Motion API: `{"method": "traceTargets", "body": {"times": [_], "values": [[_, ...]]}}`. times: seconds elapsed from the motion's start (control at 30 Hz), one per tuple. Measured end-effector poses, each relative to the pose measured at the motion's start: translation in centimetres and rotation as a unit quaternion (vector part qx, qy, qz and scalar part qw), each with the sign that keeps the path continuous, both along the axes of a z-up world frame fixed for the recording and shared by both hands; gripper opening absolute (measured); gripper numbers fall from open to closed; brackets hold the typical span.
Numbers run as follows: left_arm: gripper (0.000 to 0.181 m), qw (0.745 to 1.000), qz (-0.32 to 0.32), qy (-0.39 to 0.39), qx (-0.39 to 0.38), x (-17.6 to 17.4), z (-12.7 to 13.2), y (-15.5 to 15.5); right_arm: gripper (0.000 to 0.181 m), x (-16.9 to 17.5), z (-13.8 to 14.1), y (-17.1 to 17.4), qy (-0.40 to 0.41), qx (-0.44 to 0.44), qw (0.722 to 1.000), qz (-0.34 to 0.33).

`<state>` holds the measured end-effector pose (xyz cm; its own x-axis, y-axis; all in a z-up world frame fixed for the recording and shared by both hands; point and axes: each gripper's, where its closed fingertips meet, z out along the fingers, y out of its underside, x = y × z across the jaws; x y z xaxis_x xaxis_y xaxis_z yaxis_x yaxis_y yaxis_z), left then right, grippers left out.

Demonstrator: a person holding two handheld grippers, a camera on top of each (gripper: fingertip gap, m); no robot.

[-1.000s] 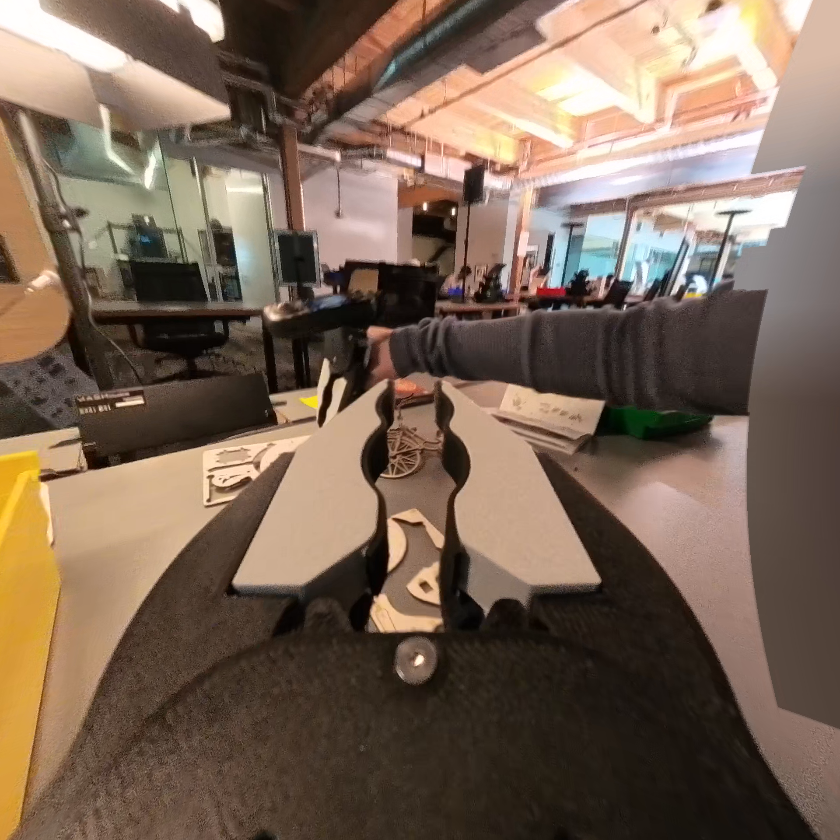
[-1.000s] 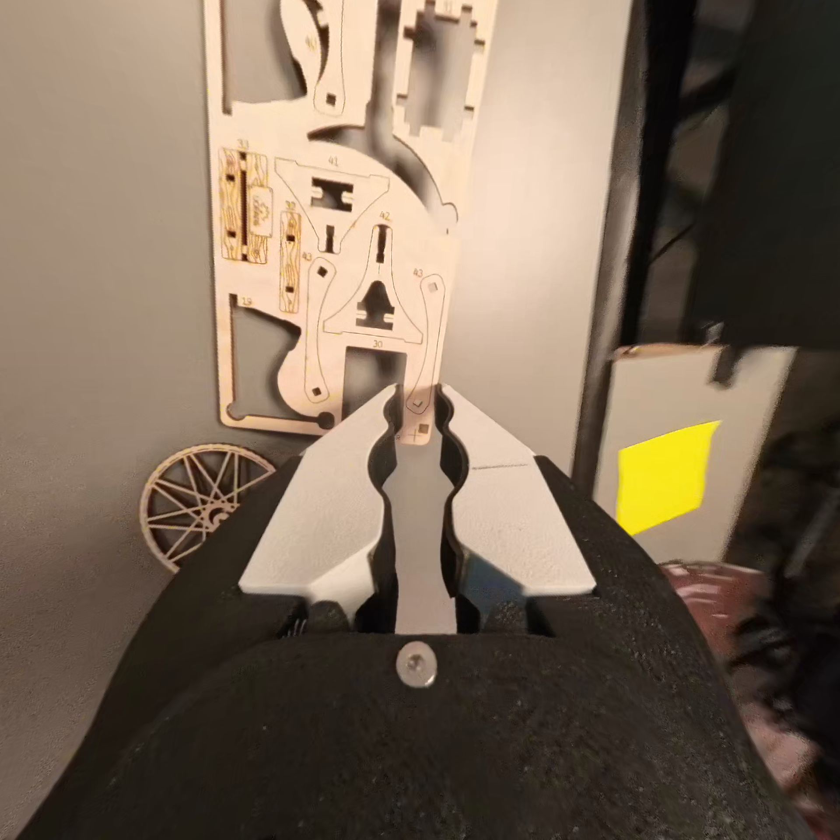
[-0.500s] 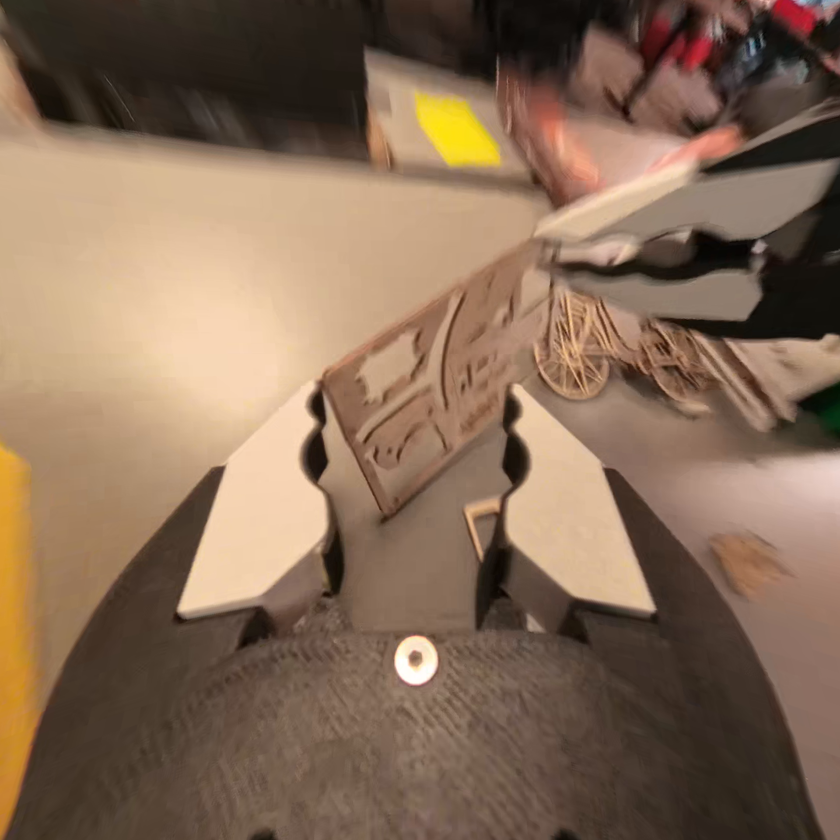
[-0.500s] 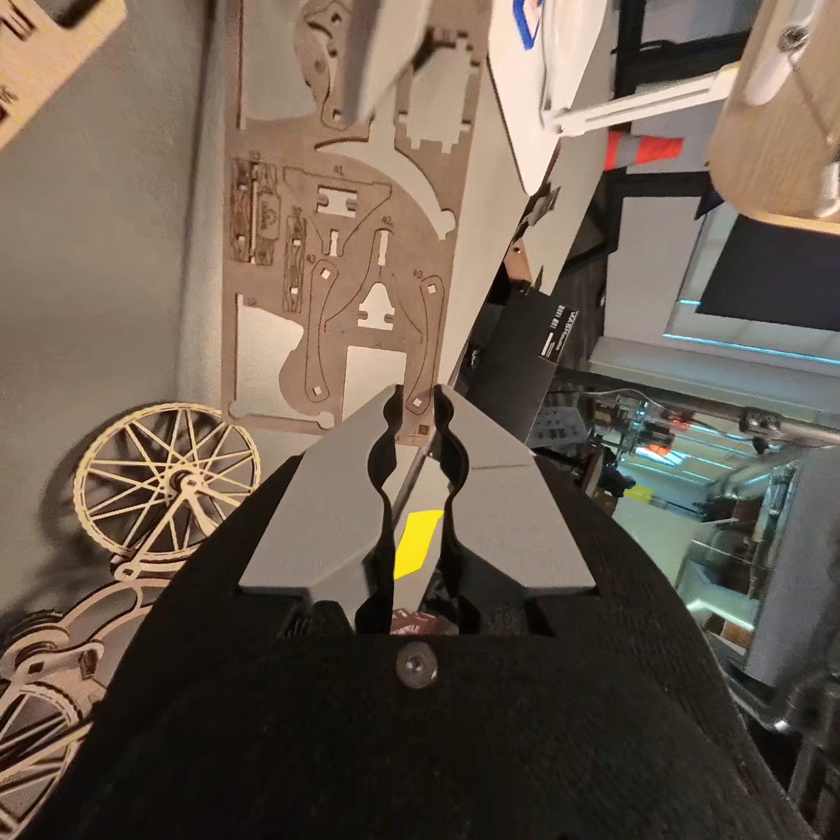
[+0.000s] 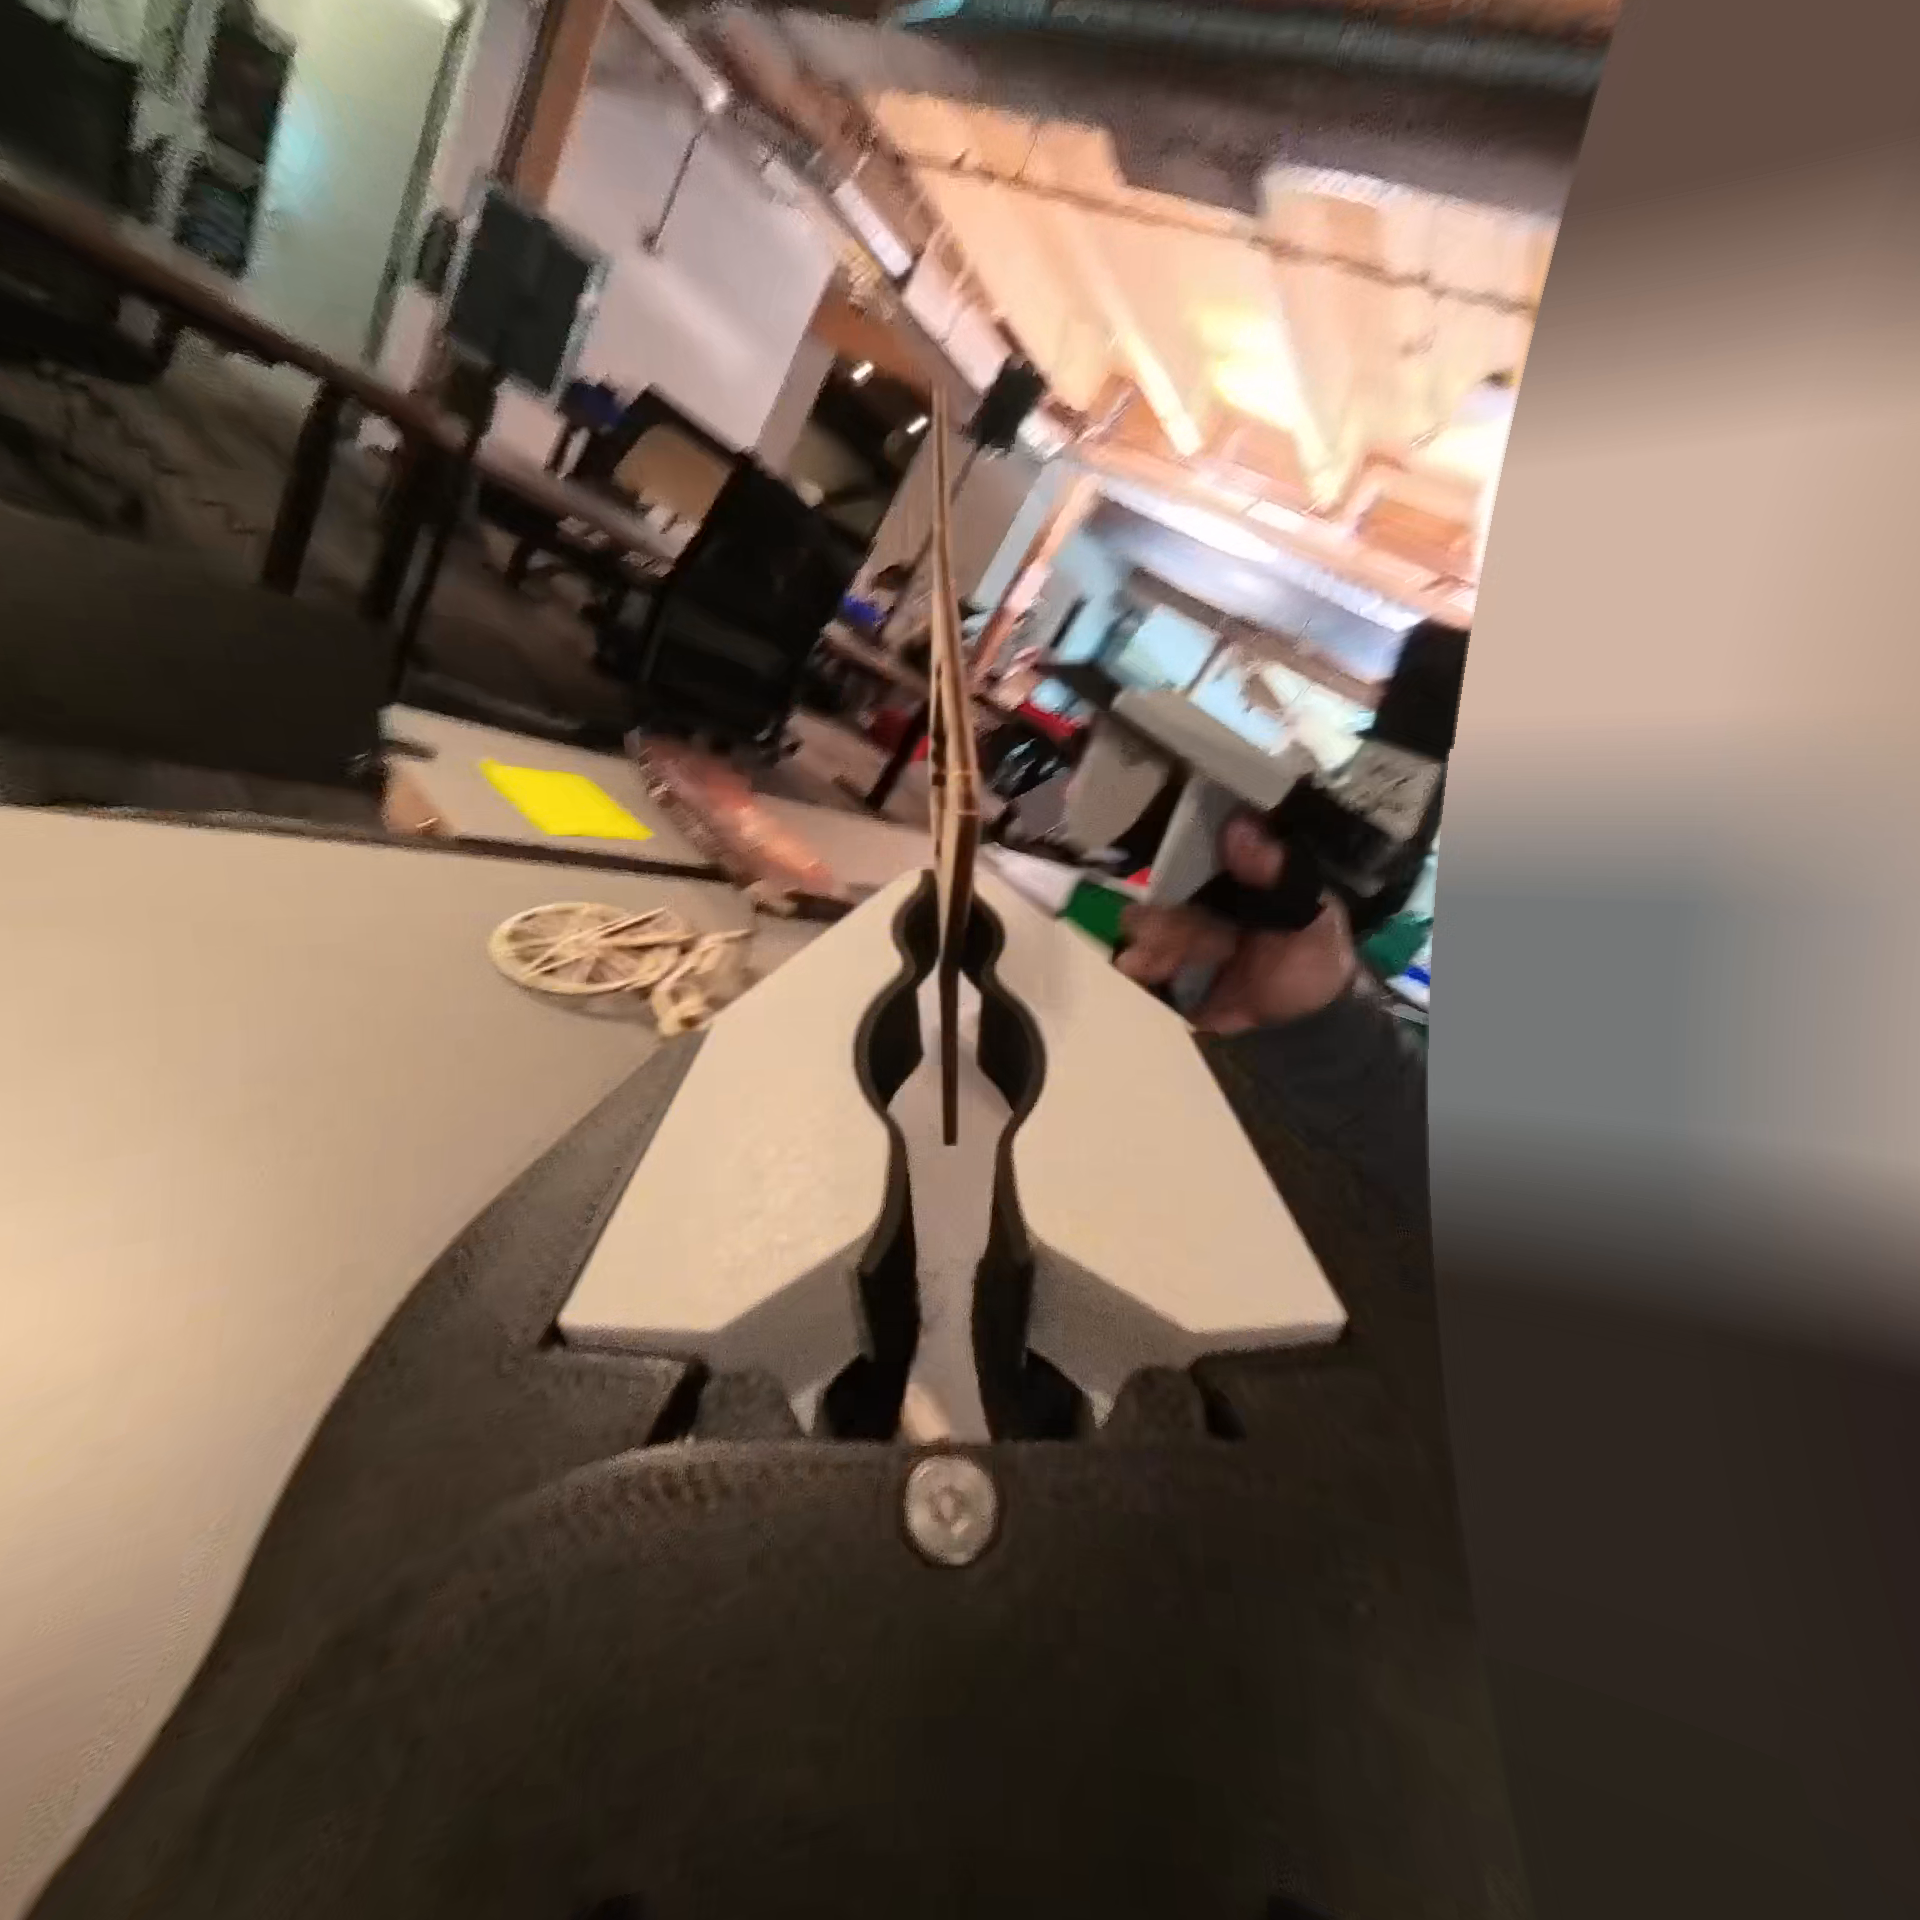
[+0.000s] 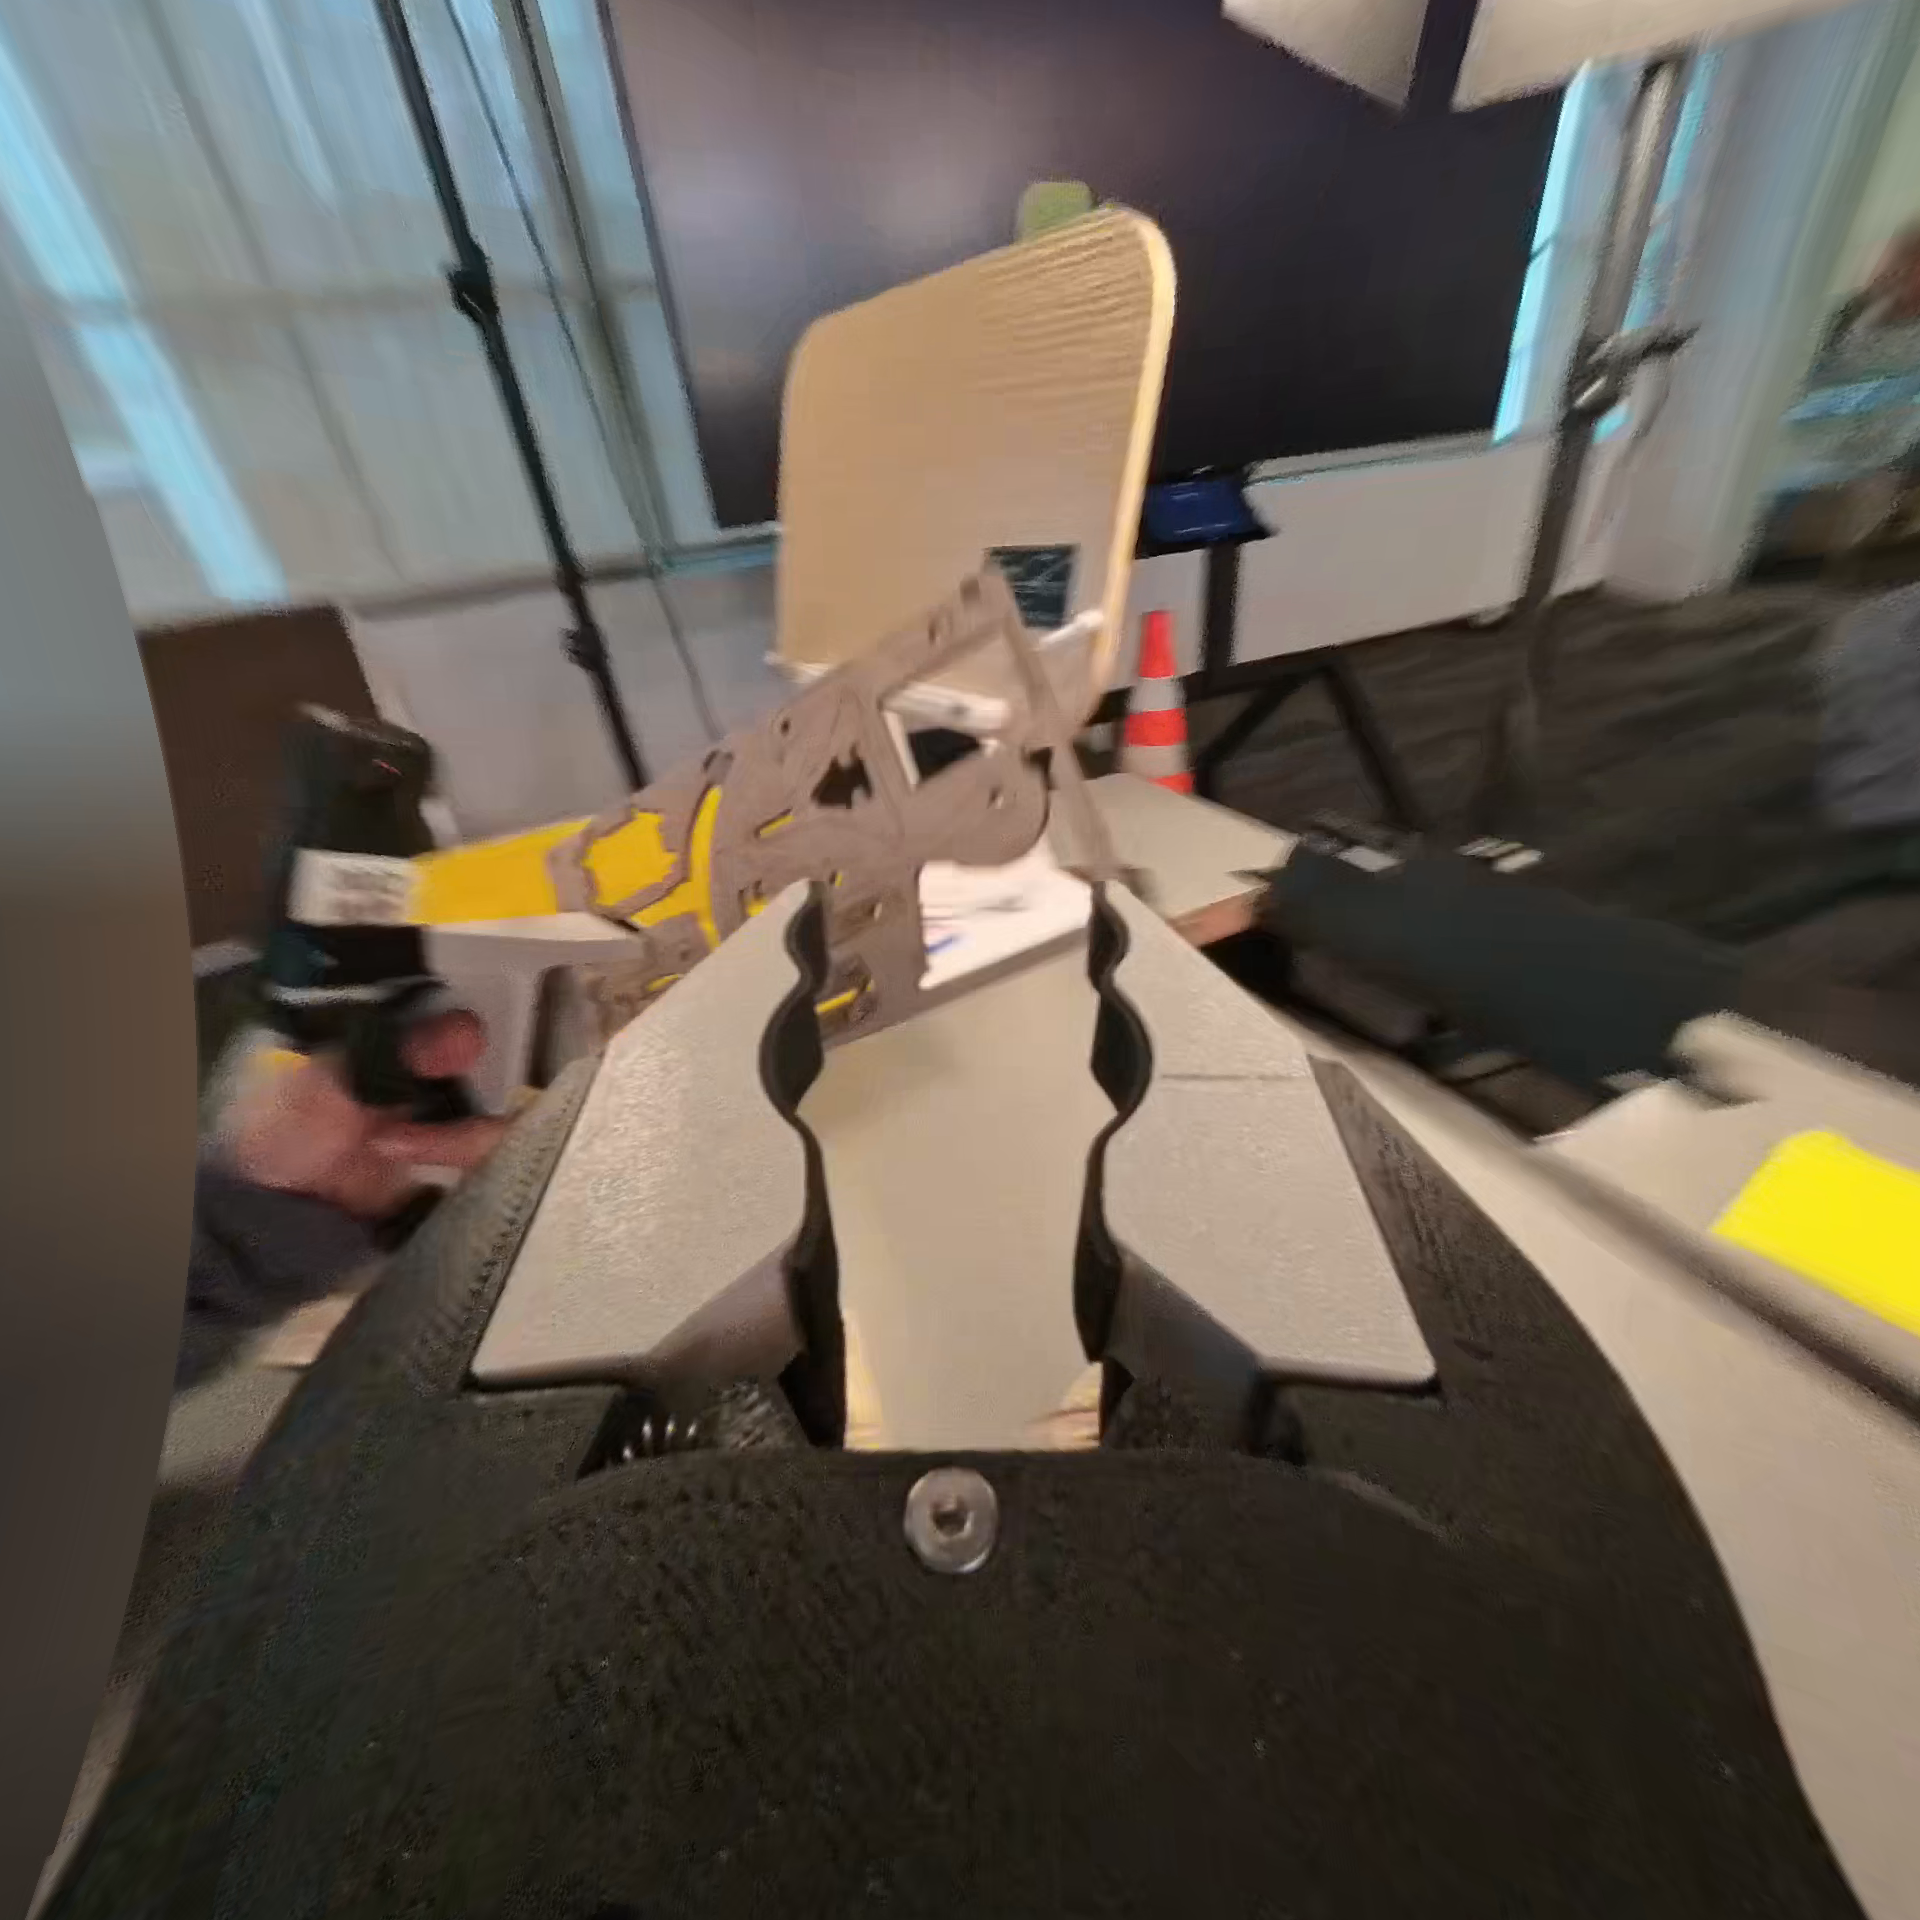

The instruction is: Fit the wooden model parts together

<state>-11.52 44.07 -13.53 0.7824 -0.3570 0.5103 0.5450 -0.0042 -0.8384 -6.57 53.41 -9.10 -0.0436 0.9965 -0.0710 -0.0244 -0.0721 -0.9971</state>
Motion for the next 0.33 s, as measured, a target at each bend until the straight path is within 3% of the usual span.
{"method": "traceTargets", "body": {"times": [0.07,0.17,0.23,0.33], "values": [[0.001,0.997,-0.035,-0.039,0.057,1.5,2.0,-1.5,0.043,0.4,-0.6,-2.5,-0.004,-0.096,0.994,0.051],[0.001,0.987,-0.064,-0.097,0.113,2.8,3.7,-3.4,0.034,1.2,-0.5,-7.1,0.02,-0.172,0.974,0.143],[0.0,0.984,-0.066,-0.107,0.124,3.6,3.7,-4.2,0.027,1.9,0.7,-9.0,0.061,-0.19,0.963,0.179],[0.0,0.98,-0.073,-0.125,0.138,4.6,3.8,-5.2,0.006,1.9,0.7,-10.1,0.057,-0.163,0.967,0.188]]}}
